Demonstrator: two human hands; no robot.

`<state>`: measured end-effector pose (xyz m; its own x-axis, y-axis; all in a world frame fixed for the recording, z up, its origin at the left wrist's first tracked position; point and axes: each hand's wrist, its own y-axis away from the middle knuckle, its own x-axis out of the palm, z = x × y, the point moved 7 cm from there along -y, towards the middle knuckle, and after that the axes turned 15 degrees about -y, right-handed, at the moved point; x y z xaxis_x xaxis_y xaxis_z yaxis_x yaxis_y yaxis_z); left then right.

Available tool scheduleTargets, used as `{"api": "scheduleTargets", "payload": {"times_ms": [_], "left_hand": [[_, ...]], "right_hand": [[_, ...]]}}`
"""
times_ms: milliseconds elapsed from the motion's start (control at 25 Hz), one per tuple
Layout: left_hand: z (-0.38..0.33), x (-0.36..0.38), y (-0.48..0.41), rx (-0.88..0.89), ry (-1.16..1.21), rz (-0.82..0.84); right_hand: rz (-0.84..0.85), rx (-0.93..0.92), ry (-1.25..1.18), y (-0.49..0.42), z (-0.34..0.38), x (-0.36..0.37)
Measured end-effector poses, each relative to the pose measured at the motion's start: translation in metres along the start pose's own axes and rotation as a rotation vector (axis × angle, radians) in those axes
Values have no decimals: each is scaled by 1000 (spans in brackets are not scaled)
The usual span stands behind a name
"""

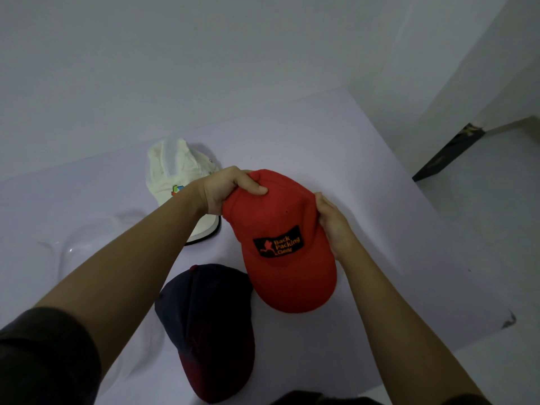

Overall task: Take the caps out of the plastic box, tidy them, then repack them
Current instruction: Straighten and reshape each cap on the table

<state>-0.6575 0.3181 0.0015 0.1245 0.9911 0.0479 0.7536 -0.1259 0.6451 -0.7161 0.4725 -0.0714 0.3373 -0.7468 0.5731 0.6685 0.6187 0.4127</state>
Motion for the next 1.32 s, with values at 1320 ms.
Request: {"api": "scheduleTargets", "payload": {"times_ms": [1320], "left_hand": [[55,-13,5,147,-58,-114]], "right_hand": [[-251,310,-43,10,-21,-23]]}}
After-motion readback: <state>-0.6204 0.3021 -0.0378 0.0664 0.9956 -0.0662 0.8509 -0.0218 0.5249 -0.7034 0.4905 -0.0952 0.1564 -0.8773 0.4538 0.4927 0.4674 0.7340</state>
